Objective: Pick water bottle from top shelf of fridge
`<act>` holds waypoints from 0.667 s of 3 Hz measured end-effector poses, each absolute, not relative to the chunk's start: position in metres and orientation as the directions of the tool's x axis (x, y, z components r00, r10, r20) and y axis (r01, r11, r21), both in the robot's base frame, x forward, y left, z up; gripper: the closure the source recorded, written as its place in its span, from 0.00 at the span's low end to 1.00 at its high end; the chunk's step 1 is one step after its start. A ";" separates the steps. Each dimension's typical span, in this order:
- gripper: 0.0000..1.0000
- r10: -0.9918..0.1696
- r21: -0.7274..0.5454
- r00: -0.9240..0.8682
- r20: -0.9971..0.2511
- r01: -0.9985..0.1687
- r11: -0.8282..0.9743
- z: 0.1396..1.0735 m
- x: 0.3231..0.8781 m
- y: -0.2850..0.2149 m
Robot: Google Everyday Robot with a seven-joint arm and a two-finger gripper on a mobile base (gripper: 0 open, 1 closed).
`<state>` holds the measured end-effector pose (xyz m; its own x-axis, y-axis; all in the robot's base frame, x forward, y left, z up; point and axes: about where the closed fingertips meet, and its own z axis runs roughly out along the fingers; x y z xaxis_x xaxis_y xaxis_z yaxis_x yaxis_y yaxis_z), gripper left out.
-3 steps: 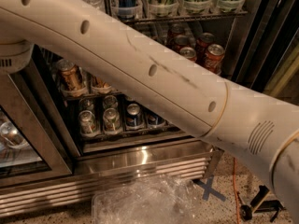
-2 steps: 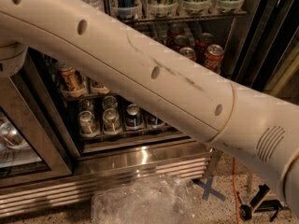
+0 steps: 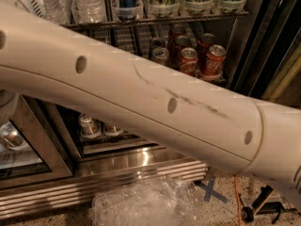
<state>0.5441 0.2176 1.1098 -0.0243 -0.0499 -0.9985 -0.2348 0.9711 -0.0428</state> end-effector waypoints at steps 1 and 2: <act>1.00 -0.015 -0.005 -0.035 -0.999 -0.272 0.962 1.098 0.501 0.218; 1.00 0.008 0.015 -0.025 -1.000 -0.307 0.952 1.088 0.462 0.216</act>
Offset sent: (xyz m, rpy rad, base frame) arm -0.1240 -0.0193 -0.0493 0.0808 0.0076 0.1093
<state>0.4625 0.2159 1.0885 -0.0255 0.0077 -0.9996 -0.3071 0.9516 0.0152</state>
